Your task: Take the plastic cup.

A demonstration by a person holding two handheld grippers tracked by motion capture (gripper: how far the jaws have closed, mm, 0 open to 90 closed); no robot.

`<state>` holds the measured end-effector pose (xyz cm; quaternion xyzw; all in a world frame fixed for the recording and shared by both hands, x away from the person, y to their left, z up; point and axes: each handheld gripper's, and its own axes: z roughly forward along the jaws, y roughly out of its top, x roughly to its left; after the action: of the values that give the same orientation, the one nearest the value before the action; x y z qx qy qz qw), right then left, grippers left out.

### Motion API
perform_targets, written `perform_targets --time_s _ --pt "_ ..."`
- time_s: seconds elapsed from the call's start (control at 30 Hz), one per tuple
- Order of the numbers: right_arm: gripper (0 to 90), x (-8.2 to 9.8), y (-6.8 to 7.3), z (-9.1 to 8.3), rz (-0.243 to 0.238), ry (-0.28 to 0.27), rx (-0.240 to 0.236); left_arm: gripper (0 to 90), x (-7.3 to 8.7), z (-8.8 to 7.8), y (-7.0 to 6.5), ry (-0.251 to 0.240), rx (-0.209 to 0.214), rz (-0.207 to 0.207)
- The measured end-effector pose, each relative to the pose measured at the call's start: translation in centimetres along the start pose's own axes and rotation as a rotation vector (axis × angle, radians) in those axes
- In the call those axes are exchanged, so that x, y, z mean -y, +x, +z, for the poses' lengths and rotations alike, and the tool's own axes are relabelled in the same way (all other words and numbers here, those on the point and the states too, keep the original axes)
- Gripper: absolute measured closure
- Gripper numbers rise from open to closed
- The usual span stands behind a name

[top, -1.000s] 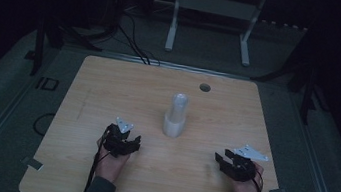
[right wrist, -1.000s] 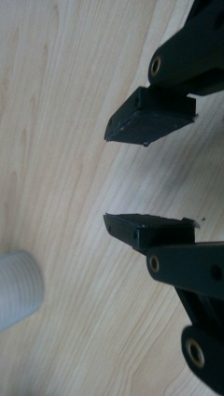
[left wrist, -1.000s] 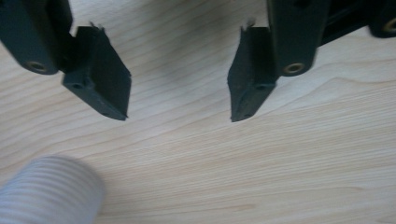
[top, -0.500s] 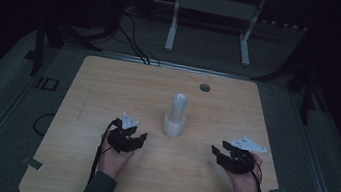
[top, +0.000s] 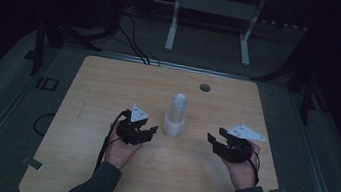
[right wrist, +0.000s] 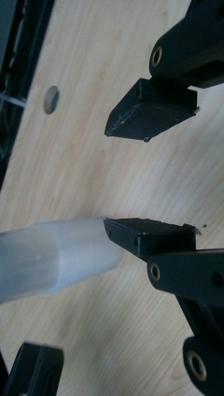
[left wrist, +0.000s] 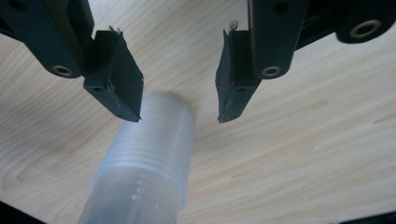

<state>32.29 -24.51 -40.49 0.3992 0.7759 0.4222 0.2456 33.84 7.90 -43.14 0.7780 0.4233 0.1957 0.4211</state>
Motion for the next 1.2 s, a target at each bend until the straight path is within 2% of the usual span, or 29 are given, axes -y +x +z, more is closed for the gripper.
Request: perform_targets --time_s 0.17,0.23,0.3,0.4,0.47,0.7,0.8,1.03,1.13,1.2 --pt "47.5 -1.2 0.3 0.2 -0.012 -0.012 -0.006 48.6 -0.5 0.5 -0.2 -0.005 0.014 0.015" --pt "46.7 -1.7 0.4 0.3 -0.008 -0.019 -0.015 48.5 -0.7 0.6 -0.2 -0.006 0.033 0.01" --pt "45.8 -2.2 0.5 0.5 -0.006 -0.021 -0.019 48.5 -0.9 0.7 -0.2 -0.017 0.035 0.011" --pt "43.2 -2.9 1.0 0.8 -0.021 -0.024 -0.027 48.5 -1.2 0.9 -0.3 -0.024 0.035 0.018" --pt "42.6 -3.7 1.5 1.2 -0.03 -0.03 -0.037 48.6 -1.4 0.9 -0.4 -0.033 0.051 0.018" --pt "40.8 -4.9 2.2 2.2 -0.04 -0.036 -0.051 43.9 -1.9 1.6 -0.8 -0.029 0.051 0.044" --pt "40.1 -5.4 2.4 2.6 -0.037 -0.037 -0.059 40.3 -1.9 1.9 -1.0 -0.047 0.056 0.057" --pt "36.6 -6.4 2.4 3.5 0.01 -0.059 -0.093 34.9 -1.8 2.7 -1.0 -0.035 0.062 0.045" --pt "35.3 -6.7 2.5 3.6 0.014 -0.061 -0.097 32.7 -1.8 2.9 -1.1 -0.035 0.067 0.049" --pt "34.1 -6.9 2.6 3.8 0.014 -0.063 -0.103 30.5 -1.8 3.1 -1.2 -0.035 0.055 0.057"
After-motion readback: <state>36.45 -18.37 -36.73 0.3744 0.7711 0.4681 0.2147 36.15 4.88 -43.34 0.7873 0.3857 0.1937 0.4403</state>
